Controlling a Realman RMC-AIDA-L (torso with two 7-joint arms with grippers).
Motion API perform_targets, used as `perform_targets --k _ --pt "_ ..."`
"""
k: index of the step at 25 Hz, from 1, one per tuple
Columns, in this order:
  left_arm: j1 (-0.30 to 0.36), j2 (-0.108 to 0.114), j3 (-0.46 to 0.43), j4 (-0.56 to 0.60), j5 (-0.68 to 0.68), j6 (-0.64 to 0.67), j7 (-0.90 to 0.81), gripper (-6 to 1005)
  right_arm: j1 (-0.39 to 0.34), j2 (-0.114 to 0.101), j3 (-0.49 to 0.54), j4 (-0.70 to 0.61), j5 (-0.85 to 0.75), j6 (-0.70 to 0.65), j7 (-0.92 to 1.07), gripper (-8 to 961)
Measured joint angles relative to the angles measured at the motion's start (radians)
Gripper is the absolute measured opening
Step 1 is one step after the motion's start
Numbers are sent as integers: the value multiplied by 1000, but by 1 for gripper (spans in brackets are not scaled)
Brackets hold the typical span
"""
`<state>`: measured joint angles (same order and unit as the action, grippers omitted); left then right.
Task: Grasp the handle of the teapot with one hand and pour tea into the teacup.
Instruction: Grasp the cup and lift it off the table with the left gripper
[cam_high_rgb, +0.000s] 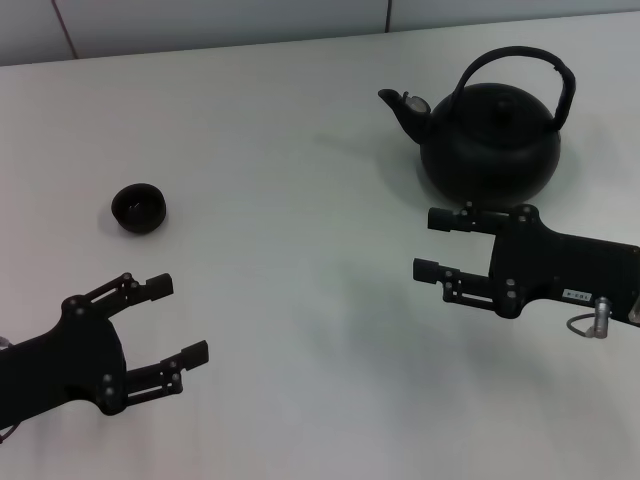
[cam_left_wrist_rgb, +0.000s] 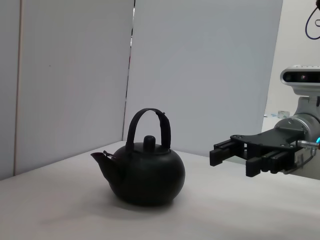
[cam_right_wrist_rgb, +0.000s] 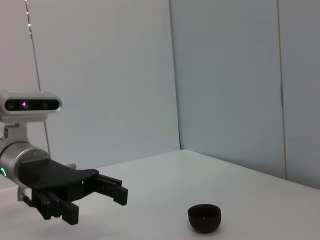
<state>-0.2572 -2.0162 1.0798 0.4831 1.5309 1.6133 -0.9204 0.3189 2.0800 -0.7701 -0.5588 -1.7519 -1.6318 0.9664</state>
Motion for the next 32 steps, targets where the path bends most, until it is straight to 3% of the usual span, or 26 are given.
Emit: perform_targets --k 13,18,21,27,32 --pt "-6 -1 -2 1 0 -10 3 860 13 1 0 3 3 5 0 618" --pt "-17 -23 -24 9 -8 -76 33 861 24 2 0 5 9 8 1 618" --pt "-28 -51 -101 1 -13 -145 67 861 32 3 0 16 9 11 1 618" --pt "-97 -57 -166 -192 -174 -257 206 861 50 3 11 44 13 31 0 619" --pt "-101 -60 -172 -266 -298 -286 281 861 54 3 12 45 16 31 -1 619"
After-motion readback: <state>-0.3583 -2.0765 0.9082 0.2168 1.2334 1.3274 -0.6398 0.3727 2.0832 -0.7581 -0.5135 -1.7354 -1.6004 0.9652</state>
